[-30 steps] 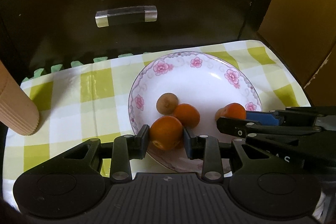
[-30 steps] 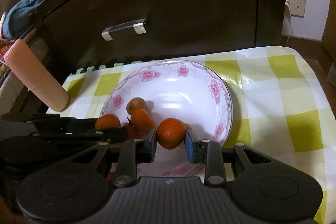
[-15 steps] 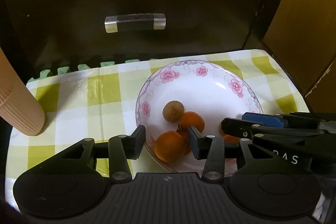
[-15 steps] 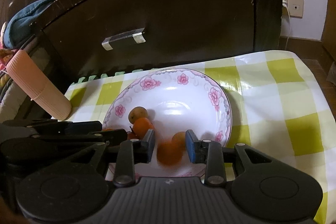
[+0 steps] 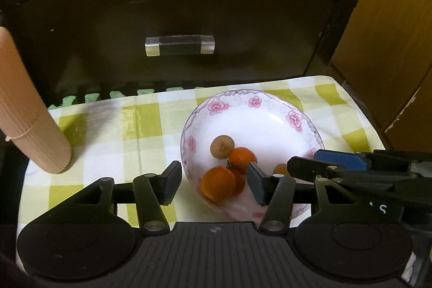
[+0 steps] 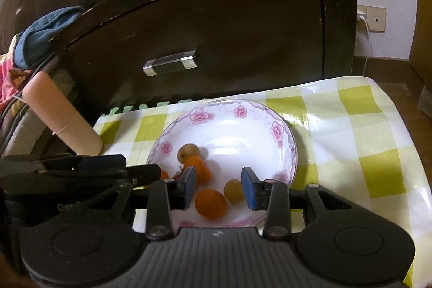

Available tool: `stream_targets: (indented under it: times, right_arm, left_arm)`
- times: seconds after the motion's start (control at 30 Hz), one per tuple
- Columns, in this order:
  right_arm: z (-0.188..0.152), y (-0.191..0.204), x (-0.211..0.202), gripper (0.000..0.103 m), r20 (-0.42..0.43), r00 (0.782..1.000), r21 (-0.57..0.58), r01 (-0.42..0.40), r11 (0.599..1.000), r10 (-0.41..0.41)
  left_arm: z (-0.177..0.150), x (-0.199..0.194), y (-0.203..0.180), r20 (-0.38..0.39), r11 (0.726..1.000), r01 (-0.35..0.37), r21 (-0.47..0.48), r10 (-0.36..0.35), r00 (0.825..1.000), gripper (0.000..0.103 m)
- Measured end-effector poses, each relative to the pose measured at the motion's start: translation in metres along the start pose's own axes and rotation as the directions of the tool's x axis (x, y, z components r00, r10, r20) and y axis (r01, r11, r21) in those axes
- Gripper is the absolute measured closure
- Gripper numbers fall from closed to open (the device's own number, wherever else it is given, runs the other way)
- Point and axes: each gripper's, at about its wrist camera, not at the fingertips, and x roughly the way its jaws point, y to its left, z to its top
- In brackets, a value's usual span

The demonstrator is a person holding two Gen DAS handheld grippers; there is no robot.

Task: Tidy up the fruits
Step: 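Withdraw both open tools from the bowl toward the remaining fruit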

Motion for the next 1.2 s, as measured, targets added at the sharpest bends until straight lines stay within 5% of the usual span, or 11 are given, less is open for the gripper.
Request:
stream_targets:
  times: [0.77, 1.2]
  right_arm:
    - [-0.069, 0.056, -0.028, 0.067, -0.121, 0.990, -0.095, -0.085, 0.992, 0.073]
    - [-0.094, 0.080, 0.011, 0.067, -0.199, 0.977, -0.169, -0.110, 0.979, 0.076]
  left_arm:
    - [-0.039, -0.053, 0.020, -0.016, 1.000, 0.001, 0.023, 0.000, 1.000, 0.032]
    - [-0.044, -0.049, 0.024, -0.042, 1.000, 0.020, 0.019, -0.019, 0.999, 0.031]
